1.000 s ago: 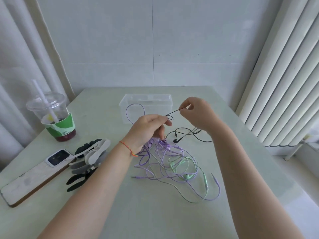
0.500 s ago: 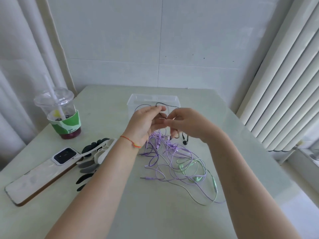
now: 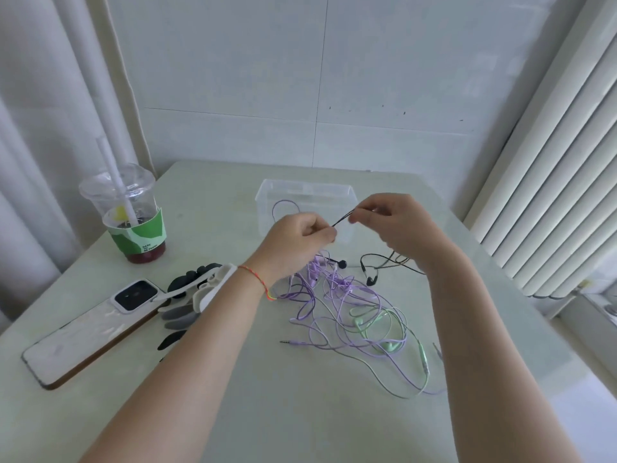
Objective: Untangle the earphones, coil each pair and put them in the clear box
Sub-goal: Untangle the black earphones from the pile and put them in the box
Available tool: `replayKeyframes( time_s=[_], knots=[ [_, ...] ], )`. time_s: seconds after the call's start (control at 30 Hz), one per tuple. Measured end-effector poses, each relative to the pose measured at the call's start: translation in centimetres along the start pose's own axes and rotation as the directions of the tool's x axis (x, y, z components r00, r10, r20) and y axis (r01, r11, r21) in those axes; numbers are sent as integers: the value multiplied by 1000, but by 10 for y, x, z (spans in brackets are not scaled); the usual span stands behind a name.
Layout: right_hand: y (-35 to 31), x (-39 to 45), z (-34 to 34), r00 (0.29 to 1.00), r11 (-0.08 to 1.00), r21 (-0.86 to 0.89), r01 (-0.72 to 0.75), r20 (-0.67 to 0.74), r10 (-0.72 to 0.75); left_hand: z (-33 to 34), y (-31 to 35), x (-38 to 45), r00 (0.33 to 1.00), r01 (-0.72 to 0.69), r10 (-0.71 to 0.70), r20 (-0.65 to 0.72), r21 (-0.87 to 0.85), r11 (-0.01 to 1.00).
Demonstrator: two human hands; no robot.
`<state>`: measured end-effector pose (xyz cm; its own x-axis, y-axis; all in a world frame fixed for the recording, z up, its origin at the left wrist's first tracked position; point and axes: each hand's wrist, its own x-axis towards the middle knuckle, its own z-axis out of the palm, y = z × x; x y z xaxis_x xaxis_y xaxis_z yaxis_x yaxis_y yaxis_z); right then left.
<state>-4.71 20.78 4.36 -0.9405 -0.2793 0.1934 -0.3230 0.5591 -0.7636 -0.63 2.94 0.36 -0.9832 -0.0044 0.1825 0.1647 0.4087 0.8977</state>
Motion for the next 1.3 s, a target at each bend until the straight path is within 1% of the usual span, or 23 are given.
replayKeyframes(
  time_s=[0.1, 0.2, 0.27, 0.33, 0.4, 0.43, 0.47, 0.5, 0.53, 0.57, 0.6, 0.63, 0.67, 0.7, 0.77, 0.83, 0.9, 0.97, 1.03, 1.07, 1.2, 1.27, 1.3],
  knots=[
    [9, 5, -4, 989, 999, 13, -37, -145, 39, -7, -2, 0, 999, 24, -25, -31, -47, 999],
    [11, 9, 1, 943, 999, 26, -19, -331, 27, -5, -6, 1, 999, 8, -8, -31, -4, 1000],
    [9, 9, 1, 916, 997, 69, 26, -401, 4, -2, -15, 4, 1000, 14, -14, -4, 65, 998],
    [8, 9, 0, 929, 994, 104, 35, -370, 6, 0, -23, 6, 1000, 16, -12, -23, 175, 985],
    [6, 8, 1, 967, 997, 78, 6, -253, 14, 4, -26, 7, 995, 12, 6, -97, 187, 982],
    [7, 7, 2, 985, 1000, 23, -14, -169, 18, 5, -25, 8, 988, 16, 0, -153, 98, 995],
    [7, 6, 2, 997, 998, -58, -33, -69, 29, 5, -23, 9, 978, 17, -30, -208, -63, 998],
    [8, 5, 2, 998, 987, -152, -45, 43, 52, 5, -20, 10, 965, 4, -71, -252, -256, 967],
    [9, 4, 2, 984, 969, -244, -51, 154, 91, 3, -18, 10, 953, -26, -108, -282, -435, 900],
    [11, 3, 2, 959, 944, -325, -59, 245, 144, 0, -16, 11, 943, -66, -133, -305, -562, 824],
    [14, 2, 3, 932, 919, -388, -74, 300, 202, -4, -15, 11, 932, -102, -148, -332, -631, 769],
    [19, 3, 3, 916, 894, -437, -101, 309, 254, -7, -16, 11, 921, -127, -158, -355, -659, 742],
    [23, 5, 3, 917, 870, -475, -133, 273, 290, -9, -16, 12, 912, -132, -167, -375, -654, 745],
    [28, 8, 3, 930, 844, -509, -168, 201, 307, -10, -17, 11, 905, -116, -177, -388, -624, 772],
    [37, 14, 2, 963, 815, -534, -226, 5, 270, -9, -17, 11, 896, -64, -190, -401, -540, 839],
    [40, 17, -1, 960, 837, -474, -272, -187, 206, -8, -17, 11, 891, -36, -191, -411, -486, 873],
    [40, 17, -6, 938, 844, -435, -313, -283, 202, -9, -19, 11, 883, -15, -201, -423, -455, 890],
    [38, 15, -10, 923, 883, -299, -362, -246, 295, -10, -20, 12, 894, -4, -219, -391, -494, 869],
    [36, 13, -10, 926, 925, -106, -365, -139, 350, -10, -20, 12, 915, 0, -231, -332, -573, 820],
    [36, 12, -10, 933, 935, -48, -350, -111, 344, -9, -20, 13, 923, 2, -234, -306, -603, 798],
    [36, 10, -10, 949, 941, 208, -266, -113, 293, -6, -16, 14, 938, -12, -233, -256, -695, 718],
    [35, 10, -12, 960, 906, 340, -250, -37, 279, -7, -15, 14, 944, -30, -235, -230, -772, 635],
    [35, 10, -12, 964, 895, 371, -250, 8, 266, -8, -15, 13, 951, -31, -232, -204, -810, 585]
  ],
)
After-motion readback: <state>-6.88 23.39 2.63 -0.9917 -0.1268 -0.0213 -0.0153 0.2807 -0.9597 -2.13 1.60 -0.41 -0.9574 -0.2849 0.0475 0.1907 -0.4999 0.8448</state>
